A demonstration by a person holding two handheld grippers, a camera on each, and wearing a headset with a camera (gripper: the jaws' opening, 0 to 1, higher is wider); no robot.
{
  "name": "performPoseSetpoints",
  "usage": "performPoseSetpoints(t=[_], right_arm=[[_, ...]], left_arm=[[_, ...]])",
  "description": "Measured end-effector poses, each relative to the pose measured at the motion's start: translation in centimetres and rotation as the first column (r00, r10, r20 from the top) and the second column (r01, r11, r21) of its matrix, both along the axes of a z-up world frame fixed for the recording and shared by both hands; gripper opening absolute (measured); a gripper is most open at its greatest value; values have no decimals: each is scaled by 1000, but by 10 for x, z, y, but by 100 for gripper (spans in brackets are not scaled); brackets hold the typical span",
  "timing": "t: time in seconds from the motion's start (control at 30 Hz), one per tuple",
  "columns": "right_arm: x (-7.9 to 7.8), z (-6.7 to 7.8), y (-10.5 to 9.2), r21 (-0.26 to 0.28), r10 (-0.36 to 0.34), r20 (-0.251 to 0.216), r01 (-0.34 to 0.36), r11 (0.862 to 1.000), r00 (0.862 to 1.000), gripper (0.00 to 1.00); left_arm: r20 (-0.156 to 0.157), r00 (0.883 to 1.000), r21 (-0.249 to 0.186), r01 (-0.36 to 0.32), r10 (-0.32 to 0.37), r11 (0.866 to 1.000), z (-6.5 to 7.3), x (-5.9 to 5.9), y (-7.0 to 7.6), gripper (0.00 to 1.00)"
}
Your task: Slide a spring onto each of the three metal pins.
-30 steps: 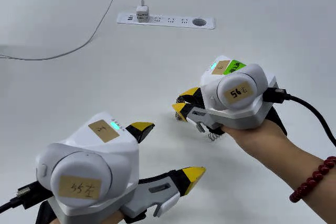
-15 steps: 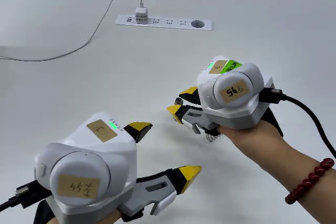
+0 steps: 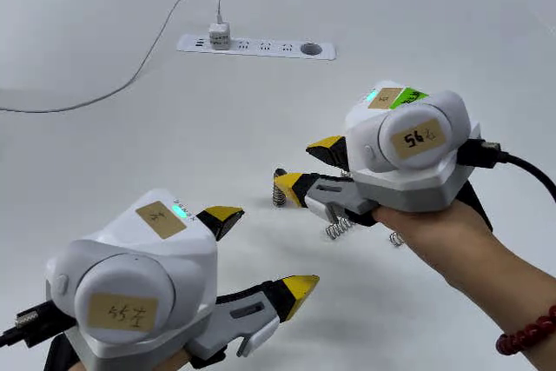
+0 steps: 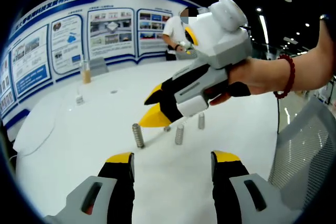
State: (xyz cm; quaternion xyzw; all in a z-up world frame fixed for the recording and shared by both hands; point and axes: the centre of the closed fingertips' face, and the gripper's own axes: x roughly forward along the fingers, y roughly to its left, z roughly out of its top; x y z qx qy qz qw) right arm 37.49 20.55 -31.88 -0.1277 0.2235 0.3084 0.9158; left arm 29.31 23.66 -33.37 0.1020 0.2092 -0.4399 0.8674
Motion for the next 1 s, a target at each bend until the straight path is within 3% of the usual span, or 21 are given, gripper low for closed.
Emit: performPoseSetpoints(t=[0.23, 0.47, 0.63, 1.0], right_arm=[[-12, 14, -18, 22, -33, 18, 33, 999, 999, 37], [-22, 17, -38, 33, -83, 5, 82, 996, 997, 43], [-27, 13, -50, 38, -105, -6, 105, 994, 994, 45], [-39, 9, -73, 51, -148, -3, 148, 988, 989, 48]], left_arm=[[18, 1000, 12, 6, -6, 1000, 5, 2, -3, 58], [30, 999, 19, 16, -16, 1000, 8, 4, -8, 57], [3, 1000, 25, 5, -5, 1000, 4, 8, -10, 52], [-8, 1000, 47, 23, -23, 999, -7, 15, -20, 46]])
